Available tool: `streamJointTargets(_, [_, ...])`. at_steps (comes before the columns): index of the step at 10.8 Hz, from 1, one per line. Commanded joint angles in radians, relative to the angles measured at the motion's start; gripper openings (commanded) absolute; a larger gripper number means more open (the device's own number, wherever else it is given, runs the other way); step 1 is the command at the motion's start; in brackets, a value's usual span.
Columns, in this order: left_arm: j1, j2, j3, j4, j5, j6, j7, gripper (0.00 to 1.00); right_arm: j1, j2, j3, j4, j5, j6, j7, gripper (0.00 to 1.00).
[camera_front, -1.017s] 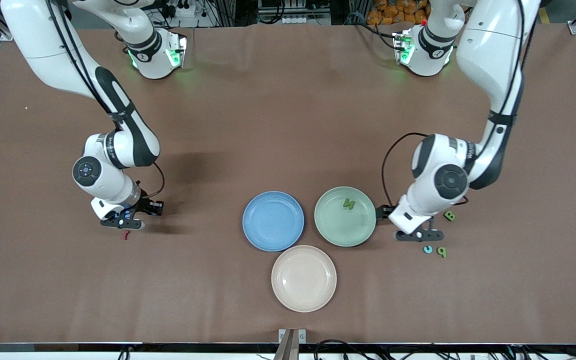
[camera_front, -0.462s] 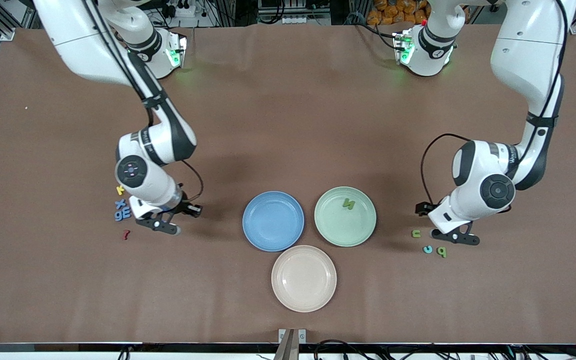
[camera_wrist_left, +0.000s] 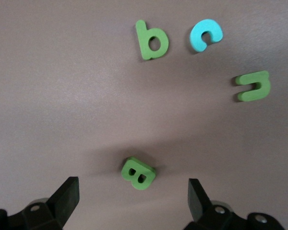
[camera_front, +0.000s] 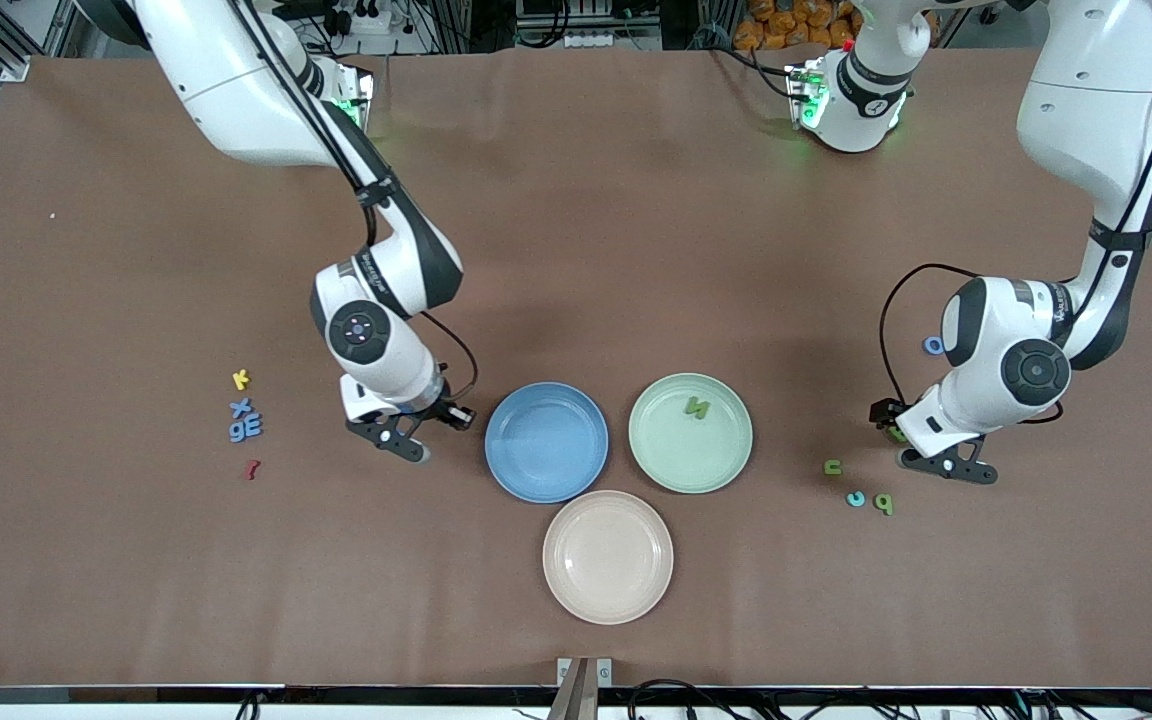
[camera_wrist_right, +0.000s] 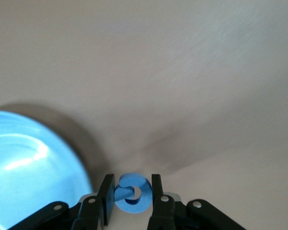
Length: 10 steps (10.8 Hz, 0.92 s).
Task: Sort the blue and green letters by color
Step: 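Release the G on the blue plate while the left gripper returns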
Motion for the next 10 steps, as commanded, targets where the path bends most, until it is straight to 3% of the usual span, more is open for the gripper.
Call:
streamJointTargets(1, [0.033,-0.024,-0.032,-0.058,0.024,0.075,0.01,1.0,0.07,0.074,-0.005,0.105,0.1,-0.007,0.092,0.0])
streamJointTargets(6, [0.053,0.006,-0.032,-0.078,0.021,0.156,0.011,1.0,0.116,0.152,-0.007,0.226,0.118,-0.012,0.218,0.0])
streamJointTargets(7, [0.054,0.014,-0.035,-0.078,0.016,0.156,0.011,1.0,0.113,0.152,-0.005,0.227,0.118,-0.012,0.218,0.53])
streamJointTargets(8, [0.054,0.017,-0.035,-0.08,0.013,0.17,0.011,0.95,0.117,0.152,-0.007,0.226,0.106,-0.006,0.213,1.0])
streamJointTargets(10, [0.057,0.032,-0.041,-0.086,0.01,0.193,0.008,0.76,0.113,0.146,-0.01,0.227,0.102,-0.009,0.199,1.0])
